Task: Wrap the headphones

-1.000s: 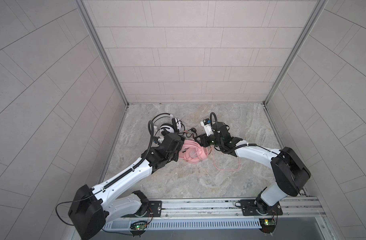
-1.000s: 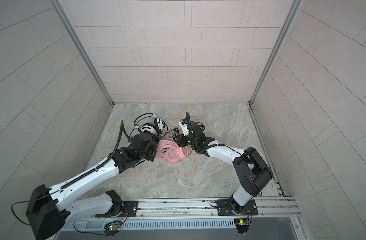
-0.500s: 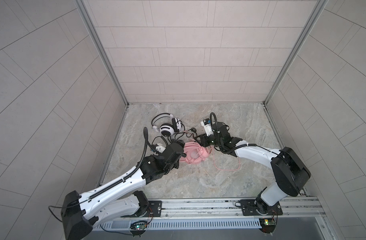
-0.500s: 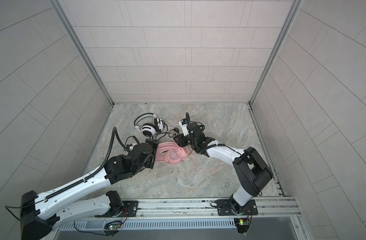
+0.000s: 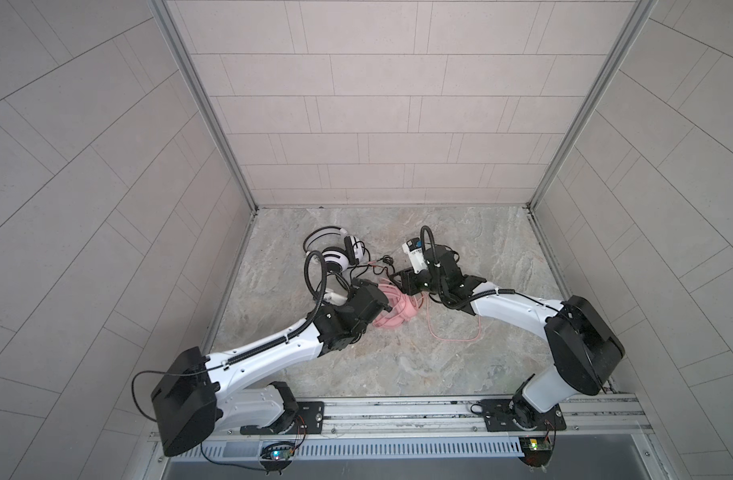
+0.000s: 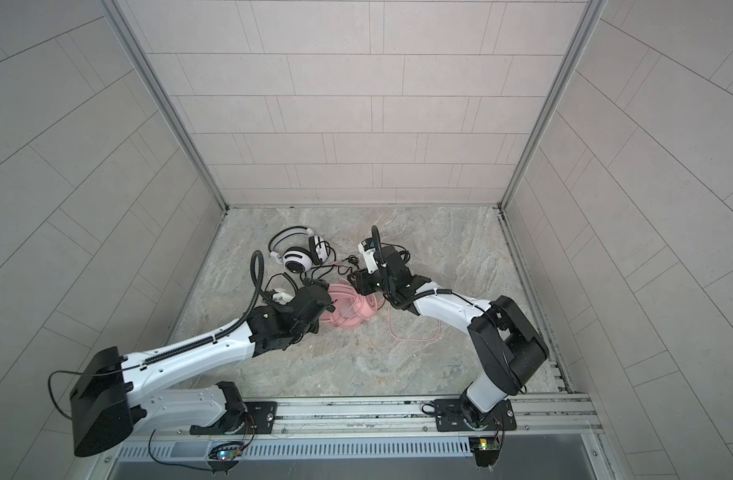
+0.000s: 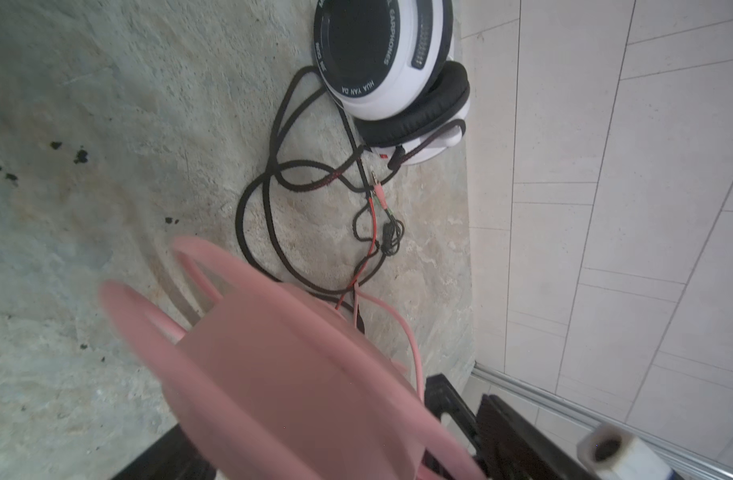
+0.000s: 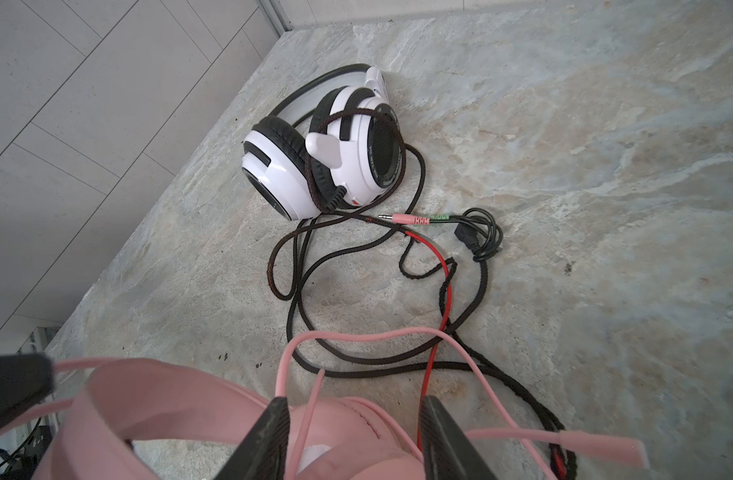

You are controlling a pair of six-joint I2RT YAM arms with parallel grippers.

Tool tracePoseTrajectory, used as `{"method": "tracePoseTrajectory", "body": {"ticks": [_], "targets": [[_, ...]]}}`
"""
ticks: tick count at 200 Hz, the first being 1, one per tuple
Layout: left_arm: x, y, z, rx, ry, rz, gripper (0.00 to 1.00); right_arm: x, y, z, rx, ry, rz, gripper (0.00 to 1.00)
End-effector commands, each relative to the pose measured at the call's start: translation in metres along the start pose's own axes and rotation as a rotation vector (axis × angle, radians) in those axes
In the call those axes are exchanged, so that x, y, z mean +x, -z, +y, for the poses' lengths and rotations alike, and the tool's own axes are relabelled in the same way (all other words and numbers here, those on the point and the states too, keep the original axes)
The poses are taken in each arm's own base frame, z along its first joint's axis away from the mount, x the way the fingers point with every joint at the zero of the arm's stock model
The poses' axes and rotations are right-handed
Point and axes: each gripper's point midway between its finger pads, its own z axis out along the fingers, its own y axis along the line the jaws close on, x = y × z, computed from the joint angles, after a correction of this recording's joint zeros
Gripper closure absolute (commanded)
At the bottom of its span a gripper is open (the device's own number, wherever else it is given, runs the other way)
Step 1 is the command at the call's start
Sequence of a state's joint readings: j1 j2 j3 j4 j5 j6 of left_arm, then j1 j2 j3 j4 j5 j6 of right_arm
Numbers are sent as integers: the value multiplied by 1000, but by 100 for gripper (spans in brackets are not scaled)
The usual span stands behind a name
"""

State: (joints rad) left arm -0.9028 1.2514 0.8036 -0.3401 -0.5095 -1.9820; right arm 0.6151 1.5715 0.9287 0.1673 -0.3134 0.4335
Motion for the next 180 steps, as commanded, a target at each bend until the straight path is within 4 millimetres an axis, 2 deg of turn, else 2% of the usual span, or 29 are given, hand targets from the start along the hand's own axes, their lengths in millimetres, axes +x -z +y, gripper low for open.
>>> {"method": "tracePoseTrajectory", "body": {"ticks": [1, 50, 70, 89, 120, 151, 180], "targets": [[-16, -14, -12, 7, 7, -75, 0, -1, 10, 6, -10, 19, -5, 48], [-46, -27, -15, 10, -27, -164, 0, 6, 19, 16, -50, 26, -5, 48], [-38, -38, -20, 37, -21, -123, 0, 12, 20, 18, -49, 30, 3, 48], [-18, -45, -31, 76, -48, -33, 3, 18, 19, 15, -39, 30, 18, 48], [7, -53, -32, 78, -81, 81, 3, 25, 15, 12, -33, 23, 32, 48], [-5, -61, -33, 111, -72, 42, 5, 28, 13, 16, -55, 17, 37, 48], [-11, -59, -54, 173, -112, 71, 4, 29, 16, 15, -45, 28, 43, 48]]}}
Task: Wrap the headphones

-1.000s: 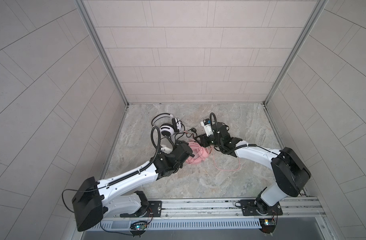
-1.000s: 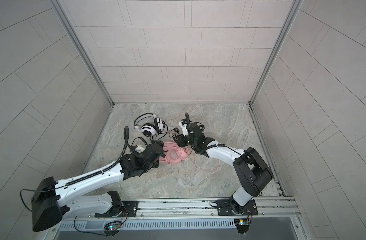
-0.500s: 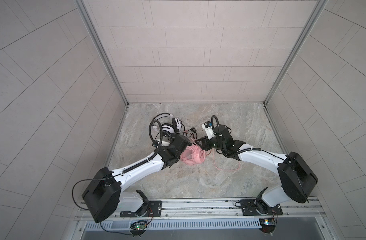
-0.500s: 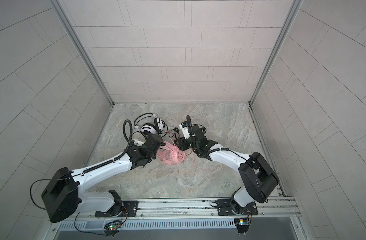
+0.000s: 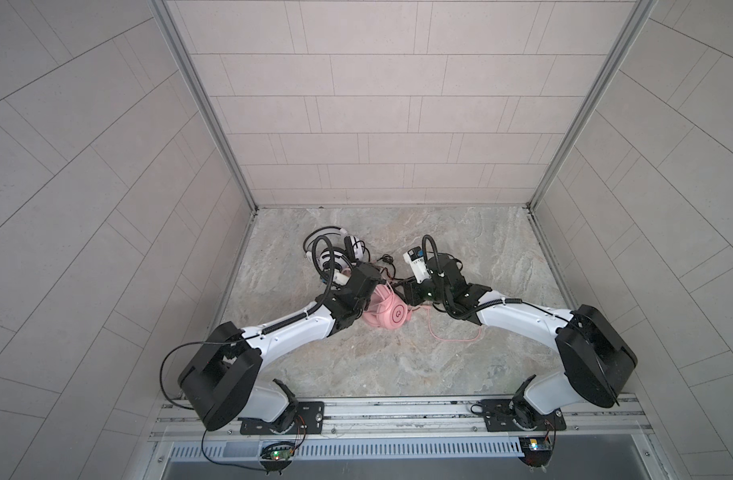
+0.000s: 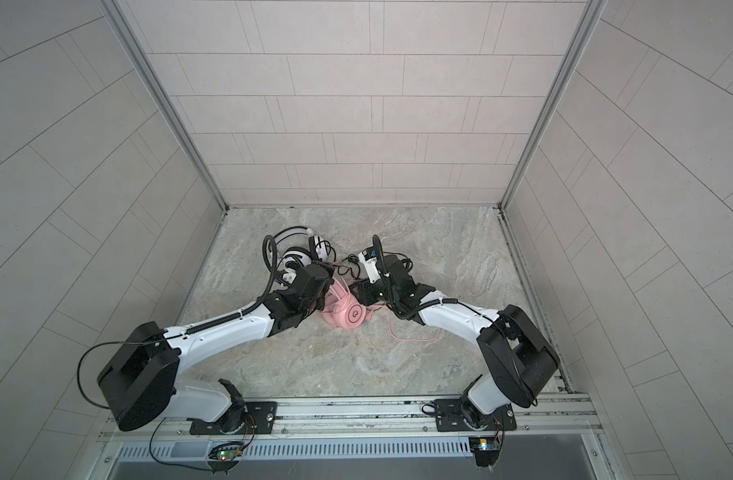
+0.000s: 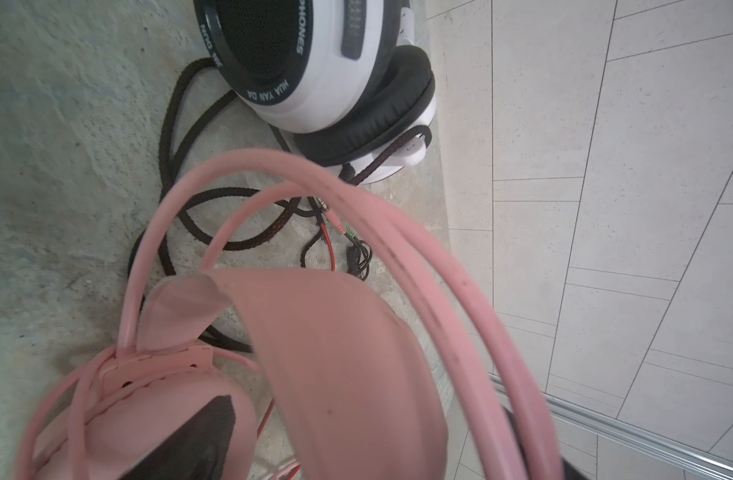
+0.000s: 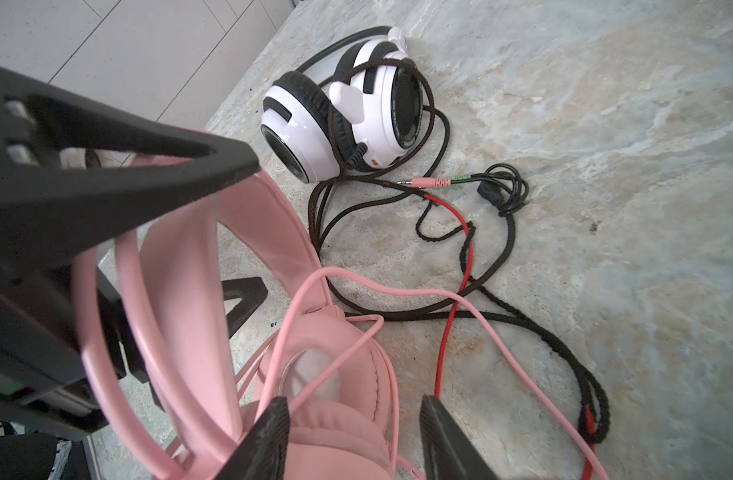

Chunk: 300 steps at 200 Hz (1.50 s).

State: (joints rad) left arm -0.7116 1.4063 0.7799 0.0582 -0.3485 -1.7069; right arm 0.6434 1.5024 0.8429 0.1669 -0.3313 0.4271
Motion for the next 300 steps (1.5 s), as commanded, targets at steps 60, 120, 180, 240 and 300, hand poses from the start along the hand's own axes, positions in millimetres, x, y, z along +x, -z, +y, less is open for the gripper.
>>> {"method": "tracePoseTrajectory", "body": {"ticks": [60, 120, 180, 240, 300], "targets": [[-12, 2, -14, 5, -276, 195, 3, 3, 7, 5, -2, 30, 10, 48], [-24, 1, -35, 133, -231, 241, 3, 0, 6, 7, -11, 28, 4, 48], [3, -19, -41, 140, -156, 369, 7, -1, 8, 6, -1, 31, 1, 48], [-6, -31, -52, 159, -187, 298, 51, 1, 12, 7, -6, 42, 10, 48], [13, -32, -61, 267, -249, 389, 73, 6, 18, 5, 5, 50, 10, 48]]}}
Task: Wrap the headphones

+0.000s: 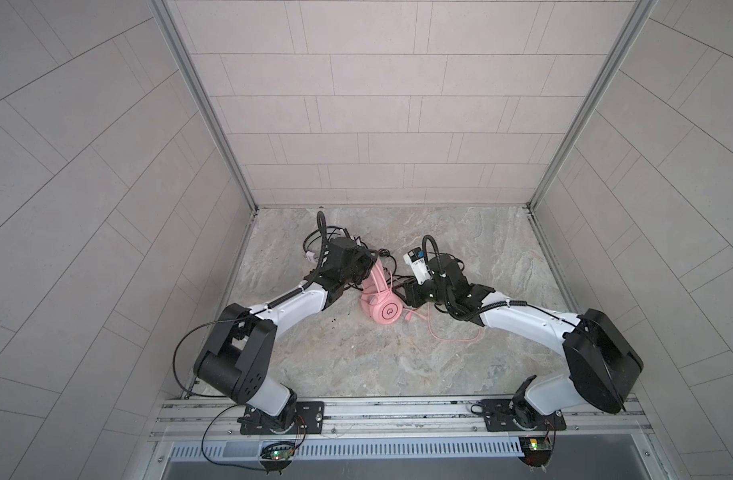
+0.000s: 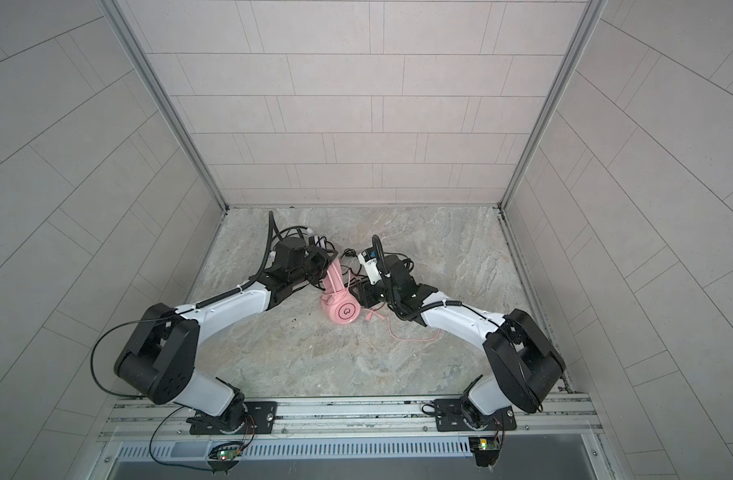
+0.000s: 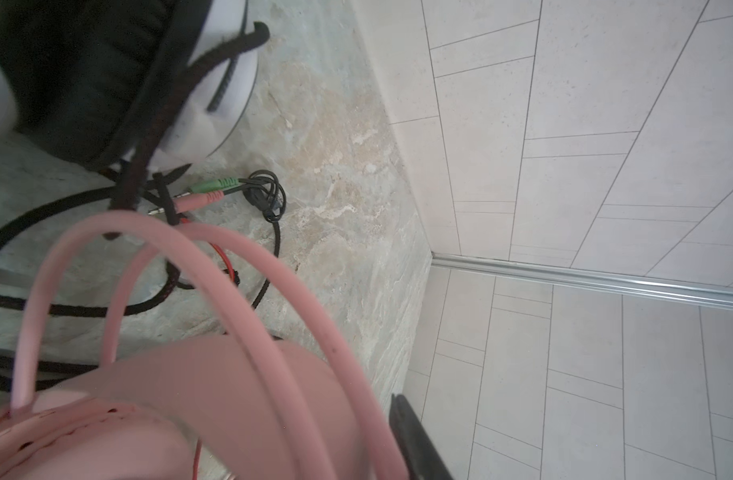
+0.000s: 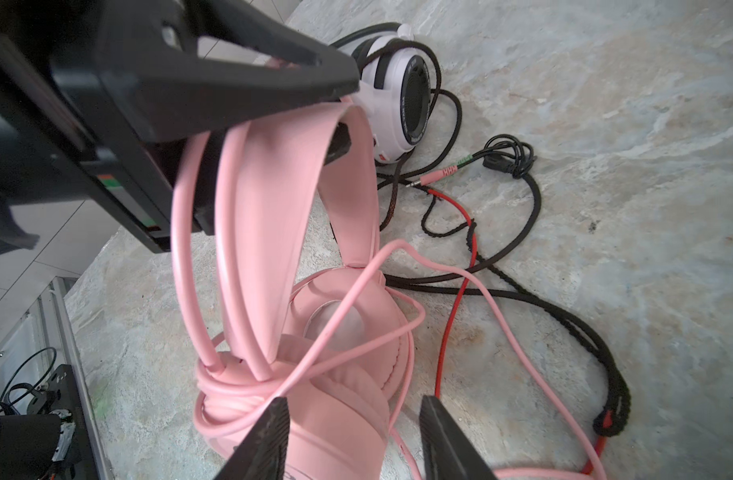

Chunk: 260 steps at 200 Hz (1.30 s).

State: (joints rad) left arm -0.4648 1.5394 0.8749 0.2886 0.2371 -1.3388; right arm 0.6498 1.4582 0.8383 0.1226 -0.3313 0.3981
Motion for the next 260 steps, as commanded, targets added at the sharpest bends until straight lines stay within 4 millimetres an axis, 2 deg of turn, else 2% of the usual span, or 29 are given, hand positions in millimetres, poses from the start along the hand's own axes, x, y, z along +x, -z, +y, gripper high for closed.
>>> {"method": "tracePoseTrajectory", "body": {"ticks": [1, 25, 48, 79, 87, 104, 144, 156, 160, 184, 205, 216, 227, 235, 260], "targets": [[5, -1, -6, 72, -59, 21, 73, 6, 8, 0, 8, 20, 3, 48], [9, 8, -10, 116, -115, 34, 84, 9, 12, -2, 19, 27, 6, 48], [14, 16, -22, 181, -167, 61, 87, 11, 17, -5, 33, 30, 3, 48], [23, 33, -42, 244, -232, 112, 100, 9, 31, -16, 62, 12, -15, 48], [25, 38, -50, 271, -242, 130, 100, 7, 36, -23, 78, 0, -26, 48], [27, 54, -70, 334, -241, 151, 100, 3, 51, -36, 108, -30, -58, 48], [34, 101, -140, 501, -263, 237, 100, 11, 74, -72, 154, -108, -87, 48], [40, 116, -162, 536, -284, 303, 100, 10, 76, -76, 144, -120, -100, 47], [42, 121, -167, 542, -288, 324, 100, 23, 74, -80, 147, -132, -76, 47], [53, 149, -195, 588, -277, 447, 100, 28, 75, -79, 122, -130, -77, 45], [57, 172, -216, 647, -246, 508, 100, 30, 74, -74, 82, -107, -100, 30], [56, 181, -223, 655, -246, 513, 100, 33, 73, -74, 71, -105, -109, 18], [54, 187, -226, 650, -260, 505, 100, 39, 70, -72, 45, -117, -108, 15], [53, 189, -226, 636, -263, 503, 100, 42, 68, -70, 27, -123, -109, 3], [47, 189, -225, 630, -253, 505, 100, 55, 68, -70, 17, -137, -128, 1]]}}
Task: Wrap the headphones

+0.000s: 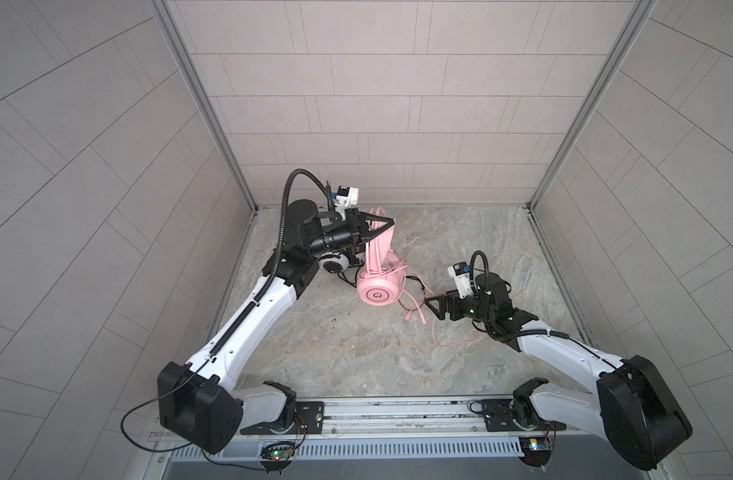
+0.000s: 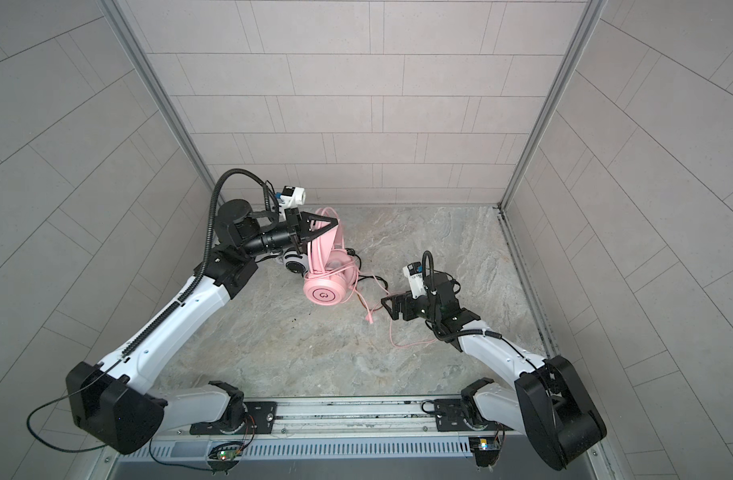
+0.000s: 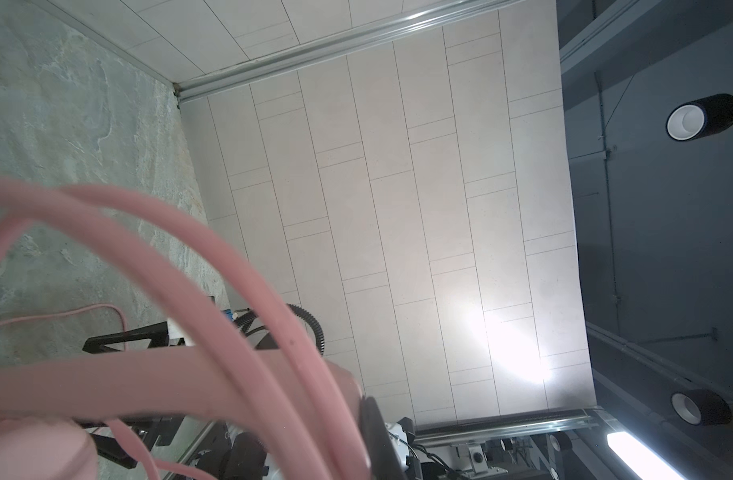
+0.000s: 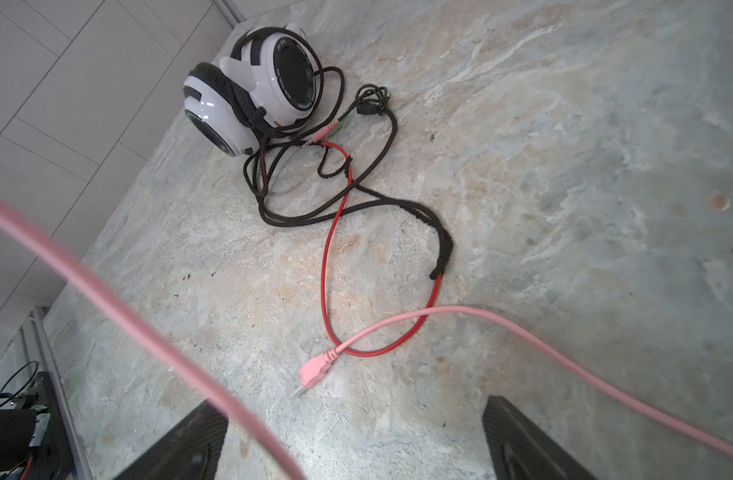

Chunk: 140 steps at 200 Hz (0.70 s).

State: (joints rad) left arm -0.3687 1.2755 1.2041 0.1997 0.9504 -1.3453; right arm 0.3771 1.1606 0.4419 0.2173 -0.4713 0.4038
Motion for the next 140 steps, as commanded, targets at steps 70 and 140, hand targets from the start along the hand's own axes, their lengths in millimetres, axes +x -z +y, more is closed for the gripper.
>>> {"method": "tracePoseTrajectory", "body": {"ticks": [70, 140], "targets": [[4, 12, -39, 117, 7, 54, 100, 8, -40, 40, -124, 17, -20, 10], [20, 18, -28, 116, 50, 130, 100, -68, -30, 41, -35, 110, -114, 99]]}}
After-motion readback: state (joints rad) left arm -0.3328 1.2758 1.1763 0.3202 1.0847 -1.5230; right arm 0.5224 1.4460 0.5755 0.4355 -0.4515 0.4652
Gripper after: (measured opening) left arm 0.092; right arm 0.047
